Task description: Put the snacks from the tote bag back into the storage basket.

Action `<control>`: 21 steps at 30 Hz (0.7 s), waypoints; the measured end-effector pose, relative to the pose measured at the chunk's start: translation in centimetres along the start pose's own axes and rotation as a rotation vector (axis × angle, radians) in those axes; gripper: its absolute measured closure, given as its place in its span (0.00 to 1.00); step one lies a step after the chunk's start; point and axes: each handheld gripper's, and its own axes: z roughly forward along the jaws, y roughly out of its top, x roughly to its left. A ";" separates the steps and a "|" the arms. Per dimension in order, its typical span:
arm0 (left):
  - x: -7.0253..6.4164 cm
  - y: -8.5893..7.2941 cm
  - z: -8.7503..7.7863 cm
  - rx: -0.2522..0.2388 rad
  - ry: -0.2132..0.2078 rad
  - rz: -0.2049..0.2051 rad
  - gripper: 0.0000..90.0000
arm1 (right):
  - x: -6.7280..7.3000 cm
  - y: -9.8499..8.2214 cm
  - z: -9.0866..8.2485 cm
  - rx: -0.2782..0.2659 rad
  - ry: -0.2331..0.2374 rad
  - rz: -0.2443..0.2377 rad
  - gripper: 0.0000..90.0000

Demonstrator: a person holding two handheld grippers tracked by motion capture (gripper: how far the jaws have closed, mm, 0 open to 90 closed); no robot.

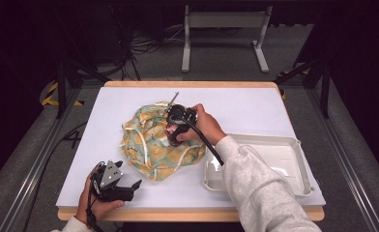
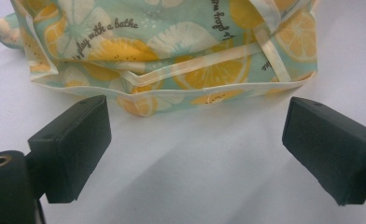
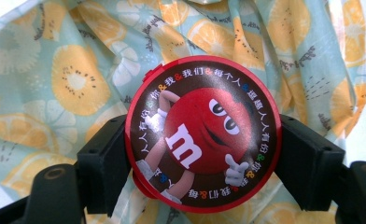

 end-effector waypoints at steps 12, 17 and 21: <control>0.0 0.1 0.0 -0.015 0.002 -0.002 0.09 | 0.6 -0.3 -2.6 -0.025 -0.022 -0.032 0.28; 0.0 0.1 0.0 -0.010 0.004 0.002 0.09 | 1.0 -0.6 -3.7 -0.024 -0.032 -0.039 0.28; 0.0 0.2 0.0 -0.009 0.003 0.002 0.09 | 1.3 -1.0 -4.8 -0.031 -0.041 -0.049 0.28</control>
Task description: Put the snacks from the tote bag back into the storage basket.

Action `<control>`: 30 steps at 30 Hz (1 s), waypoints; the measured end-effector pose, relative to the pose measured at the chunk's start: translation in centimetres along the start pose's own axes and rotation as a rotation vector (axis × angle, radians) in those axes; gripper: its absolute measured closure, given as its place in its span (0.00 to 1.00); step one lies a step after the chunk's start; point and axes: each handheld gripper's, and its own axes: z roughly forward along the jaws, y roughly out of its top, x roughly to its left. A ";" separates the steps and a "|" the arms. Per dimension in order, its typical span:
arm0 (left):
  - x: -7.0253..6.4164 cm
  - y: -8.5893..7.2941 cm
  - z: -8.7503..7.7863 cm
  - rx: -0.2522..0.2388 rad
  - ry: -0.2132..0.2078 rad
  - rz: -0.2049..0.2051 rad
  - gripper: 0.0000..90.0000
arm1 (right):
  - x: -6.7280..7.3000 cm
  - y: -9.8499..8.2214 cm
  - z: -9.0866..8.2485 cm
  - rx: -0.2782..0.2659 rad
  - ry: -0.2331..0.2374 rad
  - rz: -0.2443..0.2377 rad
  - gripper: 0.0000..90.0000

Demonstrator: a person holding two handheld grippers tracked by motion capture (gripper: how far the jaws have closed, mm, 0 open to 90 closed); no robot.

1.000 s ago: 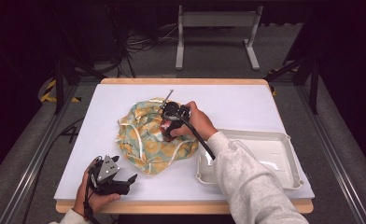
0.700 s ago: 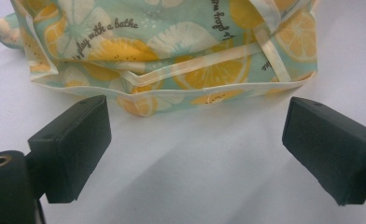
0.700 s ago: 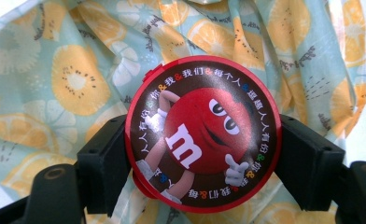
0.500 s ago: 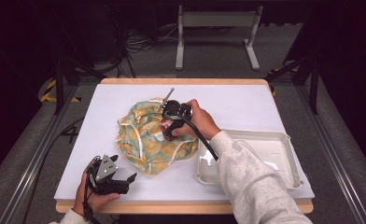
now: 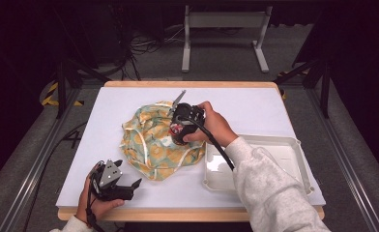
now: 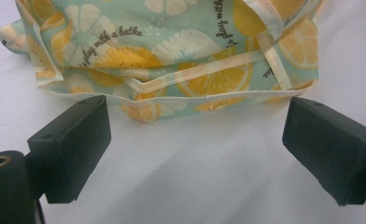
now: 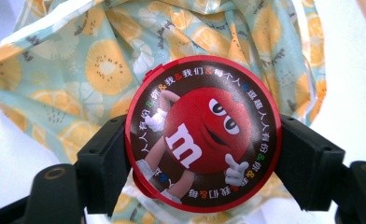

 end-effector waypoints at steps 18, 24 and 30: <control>-0.1 0.2 0.2 0.007 0.002 0.010 0.09 | 0.3 -3.4 -5.1 -0.020 -0.023 0.007 0.28; -0.2 0.3 0.4 0.014 0.001 0.009 0.09 | 0.0 -5.4 -6.0 -0.005 -0.042 0.025 0.28; -0.3 0.3 0.4 0.014 0.002 0.010 0.09 | -0.3 -7.2 -7.0 -0.012 -0.059 0.035 0.28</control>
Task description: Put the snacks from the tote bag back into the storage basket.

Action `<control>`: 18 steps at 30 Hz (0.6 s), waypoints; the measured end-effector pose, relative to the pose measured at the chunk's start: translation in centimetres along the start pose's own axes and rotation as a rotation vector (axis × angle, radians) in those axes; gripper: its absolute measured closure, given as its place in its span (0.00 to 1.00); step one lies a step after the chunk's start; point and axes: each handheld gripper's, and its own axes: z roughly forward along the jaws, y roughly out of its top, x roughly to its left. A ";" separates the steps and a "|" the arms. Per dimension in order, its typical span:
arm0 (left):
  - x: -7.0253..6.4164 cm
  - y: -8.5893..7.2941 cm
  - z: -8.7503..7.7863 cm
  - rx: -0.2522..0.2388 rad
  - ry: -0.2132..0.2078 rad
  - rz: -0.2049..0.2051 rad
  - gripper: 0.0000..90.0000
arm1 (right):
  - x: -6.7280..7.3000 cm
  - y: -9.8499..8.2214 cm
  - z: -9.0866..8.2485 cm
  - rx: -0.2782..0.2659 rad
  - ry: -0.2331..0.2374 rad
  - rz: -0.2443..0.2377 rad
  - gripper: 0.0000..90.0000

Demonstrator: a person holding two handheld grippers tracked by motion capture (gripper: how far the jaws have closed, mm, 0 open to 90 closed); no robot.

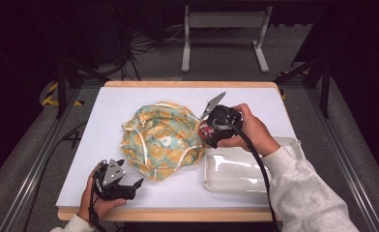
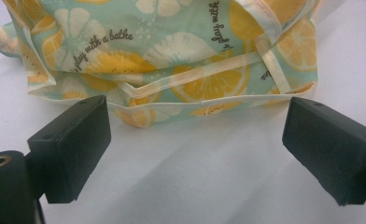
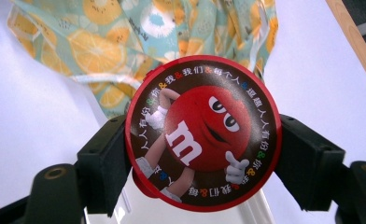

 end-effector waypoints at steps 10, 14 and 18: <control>0.0 0.1 0.2 0.002 -0.002 0.009 0.09 | -0.3 -3.4 -0.8 0.034 0.001 0.008 0.28; 0.0 0.1 0.2 0.001 -0.006 0.008 0.09 | -0.2 -4.6 -1.0 0.052 0.007 0.013 0.28; -0.1 0.2 0.2 -0.001 -0.010 0.004 0.09 | -0.3 -5.7 -1.0 0.068 0.014 0.020 0.28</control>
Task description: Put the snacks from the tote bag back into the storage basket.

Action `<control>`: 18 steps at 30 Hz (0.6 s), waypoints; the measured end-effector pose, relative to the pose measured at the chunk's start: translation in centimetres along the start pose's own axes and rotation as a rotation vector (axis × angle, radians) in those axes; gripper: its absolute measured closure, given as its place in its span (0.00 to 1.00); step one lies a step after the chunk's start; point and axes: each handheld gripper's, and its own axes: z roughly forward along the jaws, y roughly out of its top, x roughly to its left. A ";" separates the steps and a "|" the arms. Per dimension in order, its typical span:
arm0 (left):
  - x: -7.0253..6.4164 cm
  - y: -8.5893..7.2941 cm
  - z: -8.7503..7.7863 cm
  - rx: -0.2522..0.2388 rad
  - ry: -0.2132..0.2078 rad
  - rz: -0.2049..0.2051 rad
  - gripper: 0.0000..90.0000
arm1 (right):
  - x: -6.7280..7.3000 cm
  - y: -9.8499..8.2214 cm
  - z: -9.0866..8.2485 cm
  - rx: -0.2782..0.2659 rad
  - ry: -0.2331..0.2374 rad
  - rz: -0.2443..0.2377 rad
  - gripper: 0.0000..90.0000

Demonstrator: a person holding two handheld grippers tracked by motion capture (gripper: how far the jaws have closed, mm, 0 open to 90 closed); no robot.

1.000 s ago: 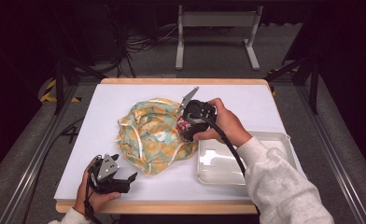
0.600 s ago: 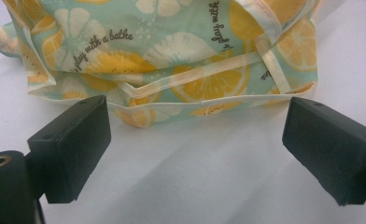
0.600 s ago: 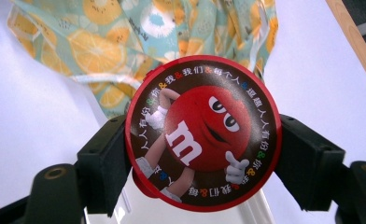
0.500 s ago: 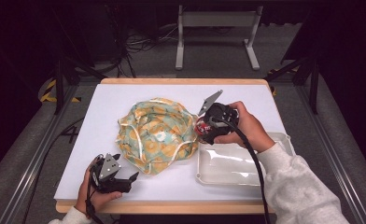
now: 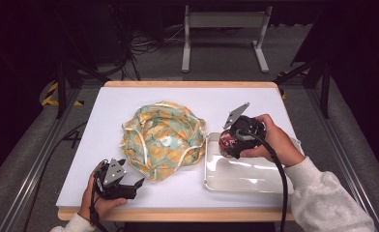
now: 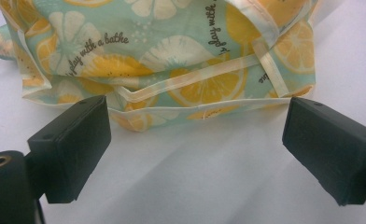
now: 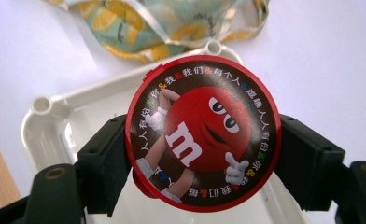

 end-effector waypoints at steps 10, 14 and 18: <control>0.0 0.1 0.1 0.002 -0.001 0.006 0.09 | 0.3 -2.5 0.2 0.027 0.014 0.018 0.28; 0.0 0.1 0.1 0.004 0.000 0.004 0.09 | 0.1 -3.3 0.5 0.045 0.019 0.029 0.28; 0.0 0.1 0.2 0.006 -0.003 0.005 0.09 | -0.2 -4.4 0.8 0.065 0.016 0.050 0.28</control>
